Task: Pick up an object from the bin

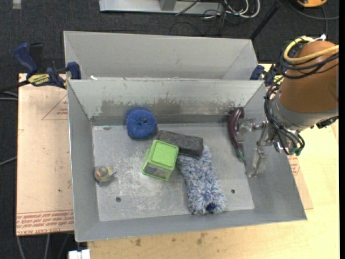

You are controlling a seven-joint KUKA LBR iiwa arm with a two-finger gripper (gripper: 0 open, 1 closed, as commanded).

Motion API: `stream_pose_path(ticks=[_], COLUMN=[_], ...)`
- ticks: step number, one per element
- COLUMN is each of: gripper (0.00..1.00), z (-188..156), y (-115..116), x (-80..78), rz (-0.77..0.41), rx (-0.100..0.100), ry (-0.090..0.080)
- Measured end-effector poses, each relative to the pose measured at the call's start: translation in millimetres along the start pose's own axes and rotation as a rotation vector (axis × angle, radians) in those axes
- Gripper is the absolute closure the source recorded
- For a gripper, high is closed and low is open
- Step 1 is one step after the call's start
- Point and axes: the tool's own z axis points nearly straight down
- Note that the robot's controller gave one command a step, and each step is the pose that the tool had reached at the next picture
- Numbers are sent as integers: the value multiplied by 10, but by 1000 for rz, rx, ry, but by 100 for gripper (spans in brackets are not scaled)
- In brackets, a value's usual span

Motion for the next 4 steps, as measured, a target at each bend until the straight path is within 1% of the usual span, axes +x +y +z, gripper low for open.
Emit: stream_pose_path(ticks=[1,2,3,4], gripper=[0,0,0,0], z=[-48,534,571,756], y=[5,295,858,826], x=[-15,-219,-437,-195], rz=[-3,-91,-89,-380], rx=[1,2,0,2], ry=[-9,-13,-8,-8])
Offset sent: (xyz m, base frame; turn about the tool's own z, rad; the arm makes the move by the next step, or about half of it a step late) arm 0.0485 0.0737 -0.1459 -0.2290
